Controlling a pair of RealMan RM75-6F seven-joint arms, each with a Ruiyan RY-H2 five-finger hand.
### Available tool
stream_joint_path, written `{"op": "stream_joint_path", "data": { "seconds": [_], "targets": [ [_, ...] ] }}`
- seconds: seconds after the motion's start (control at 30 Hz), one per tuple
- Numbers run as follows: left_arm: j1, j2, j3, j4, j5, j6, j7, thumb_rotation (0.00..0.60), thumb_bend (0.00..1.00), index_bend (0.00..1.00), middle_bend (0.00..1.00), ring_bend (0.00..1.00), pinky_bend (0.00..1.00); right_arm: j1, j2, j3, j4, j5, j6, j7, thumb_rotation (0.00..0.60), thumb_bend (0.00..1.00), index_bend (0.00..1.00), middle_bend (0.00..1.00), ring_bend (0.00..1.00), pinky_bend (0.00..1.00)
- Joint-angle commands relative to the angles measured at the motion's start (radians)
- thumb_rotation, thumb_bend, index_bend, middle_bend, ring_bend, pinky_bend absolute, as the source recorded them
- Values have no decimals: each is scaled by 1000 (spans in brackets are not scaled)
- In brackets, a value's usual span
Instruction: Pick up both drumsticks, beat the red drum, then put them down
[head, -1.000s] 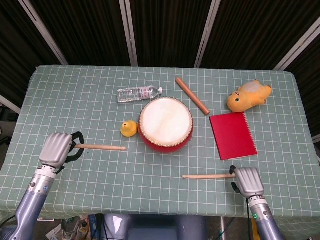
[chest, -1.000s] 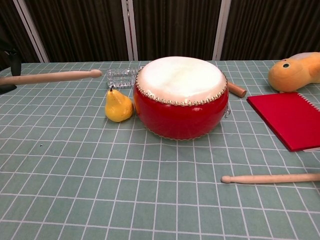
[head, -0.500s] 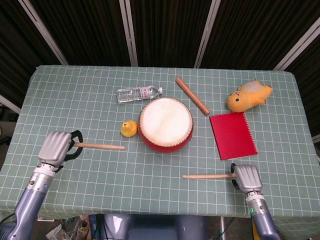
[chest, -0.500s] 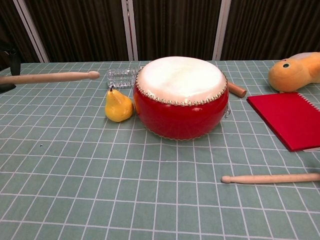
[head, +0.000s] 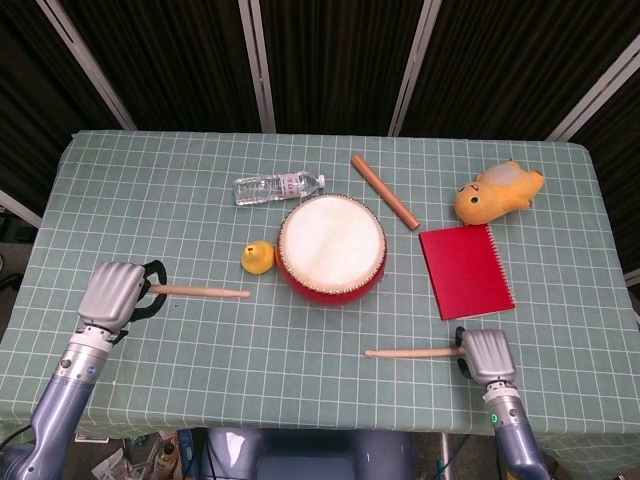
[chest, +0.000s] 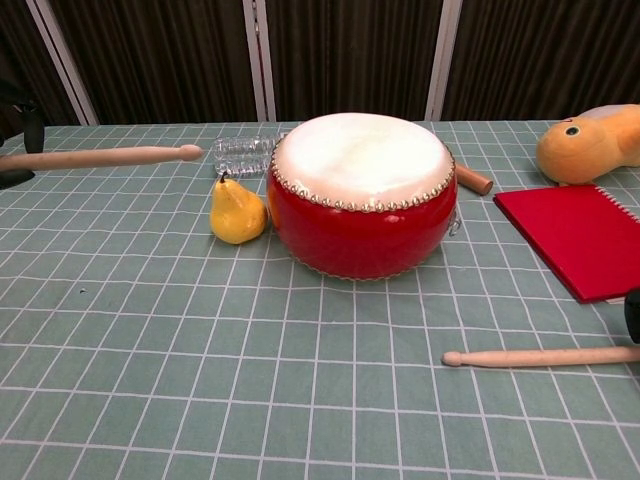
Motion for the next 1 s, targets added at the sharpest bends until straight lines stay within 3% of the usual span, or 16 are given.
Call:
{"op": "stream_joint_path", "data": {
  "seconds": [0.03,0.3,0.5,0.6,0.73,1.0],
  "targets": [
    [0,0,0,2,-1,-1,-1,600,528,770,1000,1000,1000,3,-8,-1,7,8,0,-4,600,357,480,1000,1000,1000],
    [2,4,3,14,-7,-6,-2,600,528,770,1000,1000,1000,13,-36,0,25,13,4,-6,600,357,484,1000,1000,1000],
    [0,3,2,24,-16,-14,-3,600,528,770,1000,1000,1000,18,-50,-6,42,38,-5,-20,600,400,548,1000,1000,1000],
    [-1,2,4,28,-18,-16,-1,600,528,770,1000,1000,1000,19,-51,-8,46,45,-6,-24,600,450,650,1000,1000,1000],
    [-2,-1,4,36,-25,-20,-1,600,528,771,1000,1000,1000,24,-39,-5,33,45,-4,-24,600,532,861,1000,1000,1000],
    [-12,5,-7,40,-34,-25,10,600,537,773,1000,1000,1000,36,119,57,-164,48,27,16,600,633,922,1000,1000,1000]
  ]
}}
